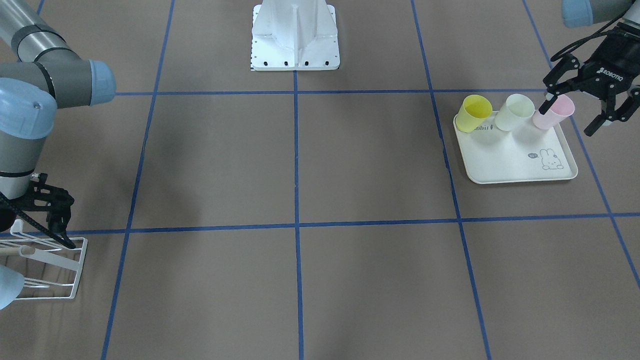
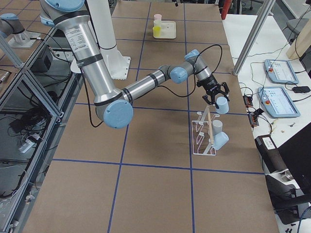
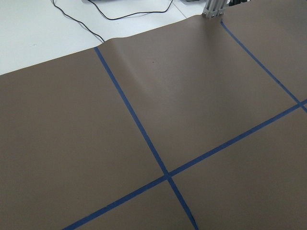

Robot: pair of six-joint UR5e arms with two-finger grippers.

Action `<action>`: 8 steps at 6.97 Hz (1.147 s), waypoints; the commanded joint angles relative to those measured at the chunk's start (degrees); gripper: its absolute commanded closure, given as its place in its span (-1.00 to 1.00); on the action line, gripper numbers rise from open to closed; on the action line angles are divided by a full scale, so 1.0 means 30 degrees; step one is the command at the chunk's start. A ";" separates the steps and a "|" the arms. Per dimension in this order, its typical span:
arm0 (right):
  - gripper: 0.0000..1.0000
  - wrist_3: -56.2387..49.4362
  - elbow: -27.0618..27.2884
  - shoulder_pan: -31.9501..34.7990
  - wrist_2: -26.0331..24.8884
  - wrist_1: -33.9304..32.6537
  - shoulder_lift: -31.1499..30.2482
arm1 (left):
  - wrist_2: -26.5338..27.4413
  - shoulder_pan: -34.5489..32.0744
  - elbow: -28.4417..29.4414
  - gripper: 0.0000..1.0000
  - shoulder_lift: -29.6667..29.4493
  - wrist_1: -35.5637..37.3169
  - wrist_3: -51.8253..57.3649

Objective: Transfer IKEA cup to right arm and place on rack

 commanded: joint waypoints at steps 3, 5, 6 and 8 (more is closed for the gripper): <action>0.75 0.0027 0.0140 0.1909 0.5543 -0.0004 -0.0500 | 0.0000 0.0029 -0.0060 -1.00 -0.0123 -0.0001 -0.0773; 0.74 0.0174 -0.0094 0.1879 0.5397 0.0026 -0.0471 | 0.0000 0.0029 -0.0031 -1.00 -0.0152 -0.0001 -0.0774; 0.74 0.0232 -0.0443 0.1879 0.5397 0.0229 -0.0413 | 0.0000 0.0029 -0.0059 -1.00 -0.0181 -0.0001 -0.0774; 0.73 0.0494 -0.0623 0.1879 0.5397 0.0231 -0.0325 | 0.0000 0.0029 -0.0060 -1.00 -0.0182 -0.0001 -0.0803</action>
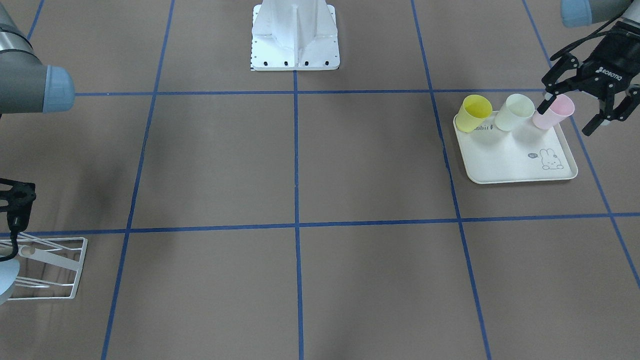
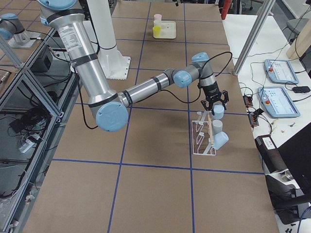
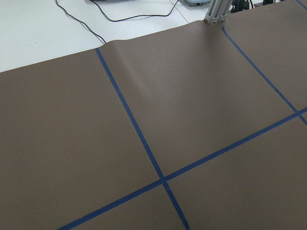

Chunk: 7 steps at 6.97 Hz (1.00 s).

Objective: Transfer IKEA cup to right arm and place on rack

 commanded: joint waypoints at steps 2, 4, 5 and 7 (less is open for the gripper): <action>0.71 0.0913 -0.0390 -0.0145 -0.0001 0.0022 -0.0068 | 0.0000 0.0001 -0.0005 -1.00 -0.0035 0.0000 0.0019; 0.64 0.1149 -0.0362 -0.0261 -0.0001 0.0051 -0.0069 | 0.0000 0.0000 -0.0005 -1.00 -0.0035 0.0000 -0.0010; 0.63 0.1527 -0.0362 -0.0465 -0.0001 0.0051 -0.0011 | 0.0000 0.0000 0.0024 -1.00 -0.0006 0.0000 -0.0010; 0.01 0.1648 -0.0332 -0.0672 -0.0030 0.0051 -0.0069 | 0.0000 0.0000 0.0024 -1.00 -0.0005 0.0000 -0.0010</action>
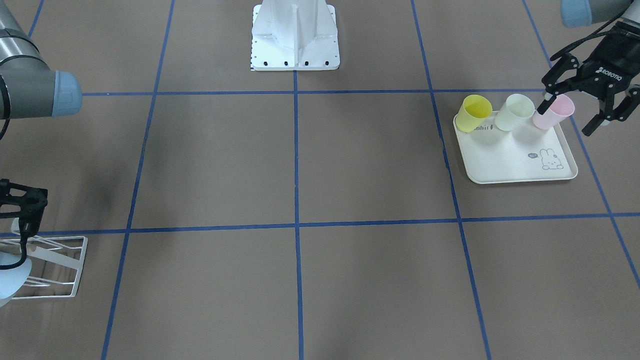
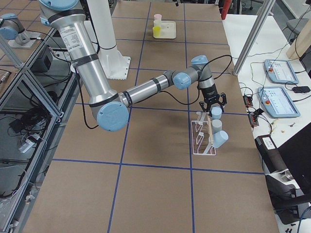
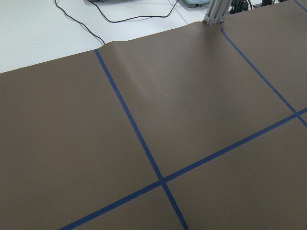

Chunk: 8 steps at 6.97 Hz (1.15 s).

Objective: Transfer IKEA cup to right arm and place on rack

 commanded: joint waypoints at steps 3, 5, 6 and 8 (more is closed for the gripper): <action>-0.98 0.0058 0.0016 -0.0367 -0.0068 0.0001 0.0035 | 0.0000 0.0000 0.0004 -1.00 0.0033 0.0000 0.0029; -0.98 0.0087 0.0306 -0.0337 -0.0041 0.0001 0.0501 | 0.0000 0.0000 0.0004 -1.00 0.0062 0.0000 0.0029; -0.97 0.0929 0.0424 -0.0221 0.0192 -0.0028 0.1113 | 0.0000 0.0000 0.0004 -1.00 0.0062 0.0000 0.0029; -0.97 0.2510 0.1239 0.0246 0.1740 -0.0029 0.1996 | 0.0000 0.0000 0.0033 -1.00 0.0091 0.0000 0.0059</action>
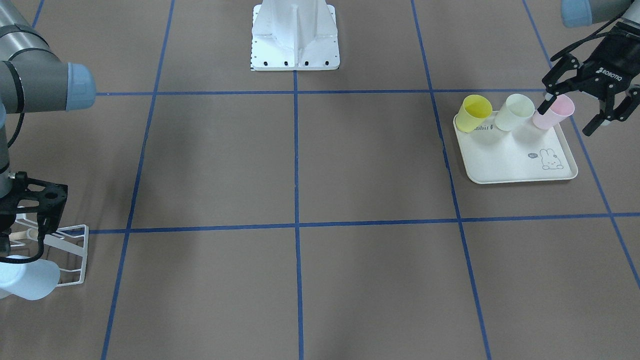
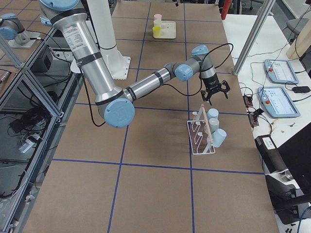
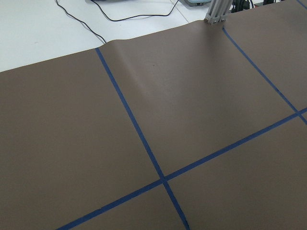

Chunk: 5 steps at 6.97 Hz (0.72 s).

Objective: Transfer IKEA cup to right arm and place on rack

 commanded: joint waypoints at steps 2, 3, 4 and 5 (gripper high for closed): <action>-0.98 0.8428 0.2971 0.0229 0.3766 -0.0006 0.0323 | 0.0234 0.0203 0.0155 -1.00 0.0100 -0.0291 0.0098; -0.98 1.2239 0.4085 0.0142 0.5901 0.0023 0.0149 | 0.0322 0.0669 0.0534 -1.00 0.0159 -0.0699 0.0069; -0.98 1.6047 0.4589 -0.0091 0.7401 0.0053 0.0205 | 0.1396 0.1602 0.0625 -1.00 0.0681 -0.0732 0.0011; -0.98 1.8812 0.5290 -0.1050 0.7590 0.0314 0.0264 | 0.3234 0.2945 0.0626 -1.00 0.1151 -0.0762 -0.0889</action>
